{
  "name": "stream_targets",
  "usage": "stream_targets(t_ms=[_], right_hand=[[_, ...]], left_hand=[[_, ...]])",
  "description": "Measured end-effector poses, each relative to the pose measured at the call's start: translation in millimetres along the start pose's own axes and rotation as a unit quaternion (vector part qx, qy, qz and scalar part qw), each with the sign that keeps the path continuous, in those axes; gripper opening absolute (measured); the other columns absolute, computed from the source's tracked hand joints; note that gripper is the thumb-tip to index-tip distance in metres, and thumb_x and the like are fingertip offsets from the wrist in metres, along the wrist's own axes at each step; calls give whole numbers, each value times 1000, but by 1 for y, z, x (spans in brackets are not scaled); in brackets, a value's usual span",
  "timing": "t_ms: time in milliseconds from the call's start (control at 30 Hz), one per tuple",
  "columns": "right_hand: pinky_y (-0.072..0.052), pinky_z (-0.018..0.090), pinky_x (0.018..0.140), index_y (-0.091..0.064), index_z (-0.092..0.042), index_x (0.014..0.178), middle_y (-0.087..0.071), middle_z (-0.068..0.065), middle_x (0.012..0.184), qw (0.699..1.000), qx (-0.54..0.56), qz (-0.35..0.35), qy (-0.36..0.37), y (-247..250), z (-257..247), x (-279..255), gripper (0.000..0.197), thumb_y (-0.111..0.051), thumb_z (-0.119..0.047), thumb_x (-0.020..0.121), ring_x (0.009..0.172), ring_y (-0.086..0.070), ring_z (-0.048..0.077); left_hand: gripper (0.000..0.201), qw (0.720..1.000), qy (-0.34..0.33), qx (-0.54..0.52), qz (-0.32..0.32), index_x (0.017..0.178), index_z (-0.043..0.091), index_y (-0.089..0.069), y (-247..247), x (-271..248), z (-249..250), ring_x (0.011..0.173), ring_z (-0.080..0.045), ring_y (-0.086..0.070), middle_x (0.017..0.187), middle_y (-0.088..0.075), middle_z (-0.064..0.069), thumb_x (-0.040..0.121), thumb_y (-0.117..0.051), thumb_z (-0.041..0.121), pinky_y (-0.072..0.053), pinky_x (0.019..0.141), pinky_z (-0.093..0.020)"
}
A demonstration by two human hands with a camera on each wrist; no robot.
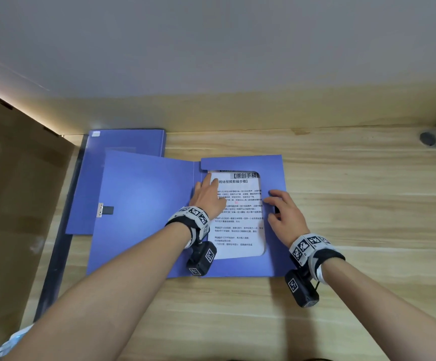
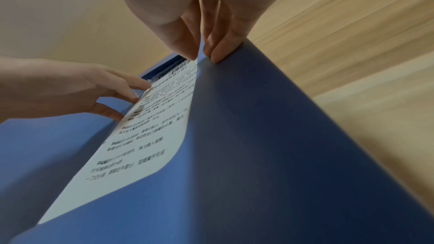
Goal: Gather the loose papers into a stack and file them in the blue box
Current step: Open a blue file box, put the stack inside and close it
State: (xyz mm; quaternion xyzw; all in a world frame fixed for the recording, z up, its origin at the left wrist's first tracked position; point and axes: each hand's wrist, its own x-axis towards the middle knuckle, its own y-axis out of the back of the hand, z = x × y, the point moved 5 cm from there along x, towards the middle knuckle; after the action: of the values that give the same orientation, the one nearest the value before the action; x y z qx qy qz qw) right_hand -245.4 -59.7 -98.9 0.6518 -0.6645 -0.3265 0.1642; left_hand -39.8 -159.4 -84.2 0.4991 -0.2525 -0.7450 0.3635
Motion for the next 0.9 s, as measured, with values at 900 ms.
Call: stream_targets(t_ms=[900], right_hand=[[-35, 33, 107, -32, -21, 149, -22, 2, 161, 986, -85, -41, -137, 20, 19, -60, 64, -49, -10, 88, 142, -33, 24]], left_hand=[[69, 916, 108, -383, -57, 150, 21, -36, -43, -95, 6, 139, -23, -41, 155, -38, 2, 84, -56, 30, -33, 115, -40]])
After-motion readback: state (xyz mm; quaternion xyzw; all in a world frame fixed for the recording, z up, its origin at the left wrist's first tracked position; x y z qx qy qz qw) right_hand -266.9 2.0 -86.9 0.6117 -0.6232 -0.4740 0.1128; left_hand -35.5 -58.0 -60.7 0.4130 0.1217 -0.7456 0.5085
